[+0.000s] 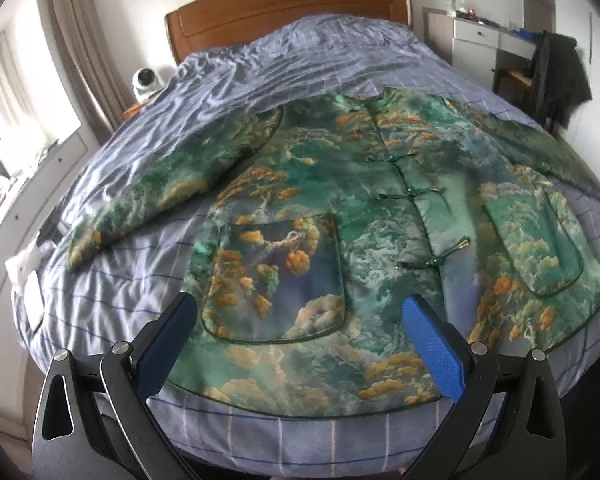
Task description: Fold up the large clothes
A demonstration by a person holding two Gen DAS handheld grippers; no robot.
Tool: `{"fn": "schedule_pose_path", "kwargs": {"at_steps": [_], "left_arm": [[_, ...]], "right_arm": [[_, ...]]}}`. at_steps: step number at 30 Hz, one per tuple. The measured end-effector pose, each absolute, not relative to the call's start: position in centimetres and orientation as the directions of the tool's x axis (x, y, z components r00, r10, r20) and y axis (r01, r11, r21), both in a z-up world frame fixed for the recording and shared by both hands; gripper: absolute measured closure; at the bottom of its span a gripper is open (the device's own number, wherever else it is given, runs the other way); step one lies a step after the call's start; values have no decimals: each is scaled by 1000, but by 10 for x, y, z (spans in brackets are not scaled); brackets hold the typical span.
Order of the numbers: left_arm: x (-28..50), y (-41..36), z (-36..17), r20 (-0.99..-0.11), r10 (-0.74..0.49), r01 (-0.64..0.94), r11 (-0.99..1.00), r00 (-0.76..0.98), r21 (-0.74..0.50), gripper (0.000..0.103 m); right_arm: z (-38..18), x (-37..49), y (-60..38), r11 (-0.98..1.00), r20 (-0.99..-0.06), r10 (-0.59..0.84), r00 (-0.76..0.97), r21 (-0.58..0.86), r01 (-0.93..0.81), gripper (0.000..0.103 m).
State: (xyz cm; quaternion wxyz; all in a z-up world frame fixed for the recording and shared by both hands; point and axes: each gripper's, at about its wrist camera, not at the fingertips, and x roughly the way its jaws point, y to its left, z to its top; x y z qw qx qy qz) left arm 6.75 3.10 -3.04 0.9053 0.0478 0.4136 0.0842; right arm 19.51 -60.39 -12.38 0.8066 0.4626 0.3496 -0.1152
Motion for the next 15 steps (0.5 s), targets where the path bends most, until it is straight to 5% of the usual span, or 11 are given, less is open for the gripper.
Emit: {"fn": "schedule_pose_path", "kwargs": {"at_steps": [3,6,7,8,9,15], "left_arm": [[69,37,-31,-749,195,-130,981,633,146,1],[69,40,-32,-756,202,-143,979,623,145,1],[69,40,-33,-757,206,-144,978,621,149,1],[69,40,-33,-757,210,-145,978,619,153,1],[69,41,-33,-756,214,-145,977,619,158,1],[75,45,-45,-776,219,-153,975,591,159,1]], "right_arm": [[-146,200,-622,409,-643,95,760,721,559,11],[-161,209,-635,298,-618,62,784,761,576,31],[-163,212,-639,283,-620,53,783,761,584,46],[-164,215,-642,281,-628,32,778,753,596,77],[-159,219,-641,311,-652,-14,758,718,623,89],[-50,251,-544,797,-539,-78,838,472,377,92]]}}
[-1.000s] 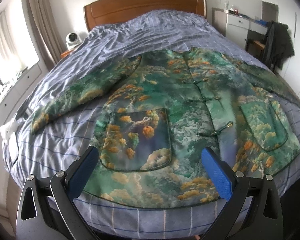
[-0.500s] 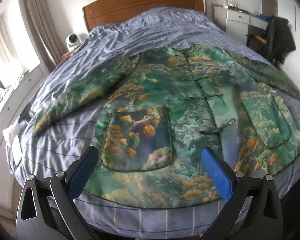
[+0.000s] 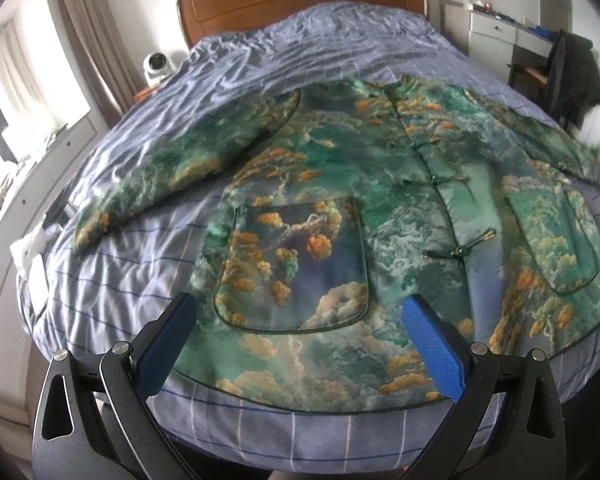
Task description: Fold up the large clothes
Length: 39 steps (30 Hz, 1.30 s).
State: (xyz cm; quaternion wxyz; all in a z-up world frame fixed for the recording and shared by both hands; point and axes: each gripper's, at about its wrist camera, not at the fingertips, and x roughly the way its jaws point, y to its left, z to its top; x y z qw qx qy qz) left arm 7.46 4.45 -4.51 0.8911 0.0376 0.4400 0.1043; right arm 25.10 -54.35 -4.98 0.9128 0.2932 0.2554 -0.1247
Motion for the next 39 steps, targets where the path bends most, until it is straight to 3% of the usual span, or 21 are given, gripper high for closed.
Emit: {"fn": "schedule_pose_path", "kwargs": {"at_steps": [3,6,12,16,18,19,20,21,27,31,34,39], "left_arm": [[79,43,-48,-783,206,-150,978,586,145,1],[77,40,-47,-777,195,-142,980,598,137,1],[76,48,-49,-783,163,-140,985,600,98,1],[85,57,-51,-795,94,-135,991,599,15,1],[92,58,-51,-798,36,-108,993,602,-37,1],[96,57,-51,-800,1,-86,994,601,-64,1],[100,55,-52,-800,-30,-67,994,599,-88,1],[109,52,-51,-800,-90,-32,990,593,-135,1],[177,19,-50,-746,-456,138,883,485,-449,1],[247,-21,-65,-753,-541,200,840,375,-504,1],[292,-32,-89,-798,-509,119,858,323,-500,3],[321,-40,-110,-856,-435,50,897,279,-439,46]], "right_arm": [[5,253,-448,938,-462,49,886,326,118,93],[27,251,-372,966,-442,178,879,250,-70,93],[-14,262,-231,947,-558,318,766,143,-289,93],[-70,267,-186,940,-657,320,683,132,-314,88],[-96,266,-168,943,-728,299,618,126,-308,72],[-108,264,-172,940,-750,307,586,144,-309,56],[-115,259,-172,937,-763,320,562,166,-307,46],[-115,250,-172,932,-759,338,557,188,-310,42],[-83,190,-207,921,-705,372,604,197,-336,39],[-74,161,-236,931,-689,355,632,203,-302,37],[-63,145,-258,931,-676,362,642,238,-276,37],[-60,130,-269,929,-655,371,659,272,-252,37]]}}
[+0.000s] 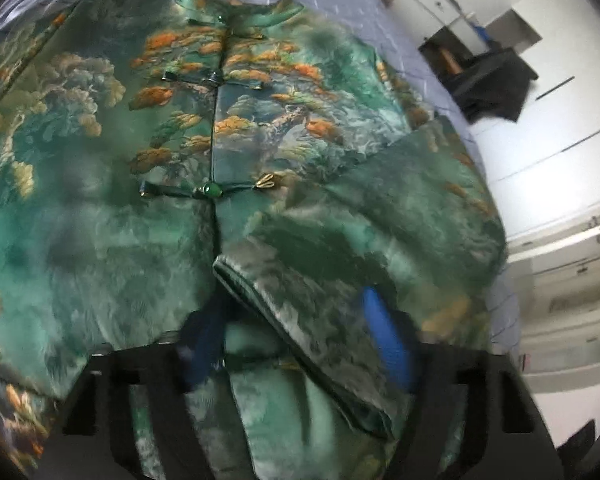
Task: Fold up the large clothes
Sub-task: 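Grasp a sleeve cuff with the left gripper and fold it across the jacket front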
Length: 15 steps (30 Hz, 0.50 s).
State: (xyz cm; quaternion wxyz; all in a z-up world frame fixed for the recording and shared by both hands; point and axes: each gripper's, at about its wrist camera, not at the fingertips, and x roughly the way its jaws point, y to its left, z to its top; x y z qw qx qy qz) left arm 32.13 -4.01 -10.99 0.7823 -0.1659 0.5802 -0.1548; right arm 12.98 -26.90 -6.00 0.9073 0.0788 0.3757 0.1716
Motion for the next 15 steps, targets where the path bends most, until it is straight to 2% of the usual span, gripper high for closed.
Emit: {"fn": "schedule_pose_path", "kwargs": {"at_steps": [1,3,4,10,15], "left_arm": [[321,-44,-108,-867,-411,54,909,282,-413,51],[320,-50,-105,-879,-384,72,922,282,-380,88],[320,-51,-104,-876,-396,81,918,276,-389,96],[321,-54,-64,-855,-383,125,924,350,-363,98],[358,-24,-31,-835,-320,111,946,448,-303,98]], "right_arm": [[-60,127,-272,931,-653,364,665,267,-248,37],[-62,124,-275,938,-654,347,672,251,-240,37],[-63,125,-276,939,-656,343,673,249,-236,37],[-58,126,-288,942,-632,329,702,266,-203,37],[-40,153,-301,964,-625,262,735,144,-222,37]]}}
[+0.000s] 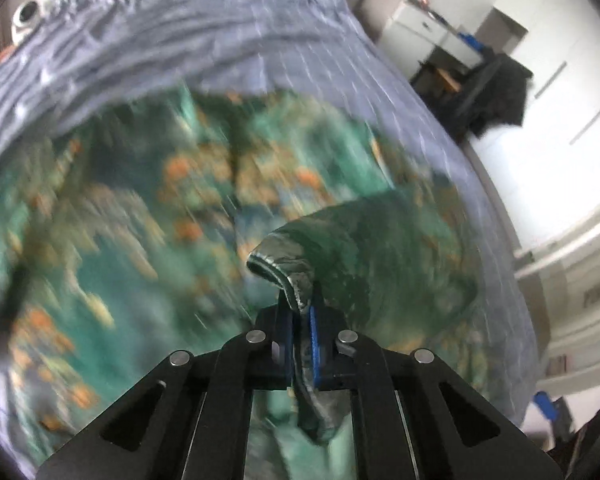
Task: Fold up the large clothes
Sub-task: 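Grasp a sleeve cuff with the left gripper and fold it across the jacket front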
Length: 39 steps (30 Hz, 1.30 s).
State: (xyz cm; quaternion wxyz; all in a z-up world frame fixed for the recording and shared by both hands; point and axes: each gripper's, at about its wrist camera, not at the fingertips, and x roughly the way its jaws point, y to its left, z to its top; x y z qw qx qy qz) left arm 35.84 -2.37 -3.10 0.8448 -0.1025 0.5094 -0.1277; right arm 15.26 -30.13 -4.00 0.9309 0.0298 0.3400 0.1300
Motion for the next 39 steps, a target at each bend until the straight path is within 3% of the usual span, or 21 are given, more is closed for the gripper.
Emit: {"fn": "schedule_pose_path", "kwargs": {"at_steps": [8,15,17,18,23,26,33,39], "left_arm": [[425,13,-65,-849,-226,23,969,479,-245,98],[428,16,-114,-860,-224,-18,965,459,-261,98],[425,16,-118,-858,-225,-20,964,463,-264,98],[424,16,-120,-858,-221,-17,966,463,-258,98],[419,8,-132,-856,-186,26,980,482,-198,97],[417,10,-136,-848,-196,26,977,493,-211,97],[416,15,-138,-836,-217,20,971,504,-239,96],[412,14,-139,-829,-207,16,972,519,-233,96]], "right_arm": [[-36,250,-324,976,-644,165,747,-4,-219,37],[-66,365,-331,970,-732,202,650,59,-235,37],[-77,402,-328,968,-758,218,614,87,-237,52],[-84,422,-327,968,-772,228,593,111,-227,54],[-108,475,-317,968,-767,245,593,163,-189,55],[-145,502,-311,970,-846,242,475,194,-149,55],[-141,482,-303,973,-862,216,460,152,-171,55],[-130,412,-302,960,-872,231,432,132,-247,55]]}}
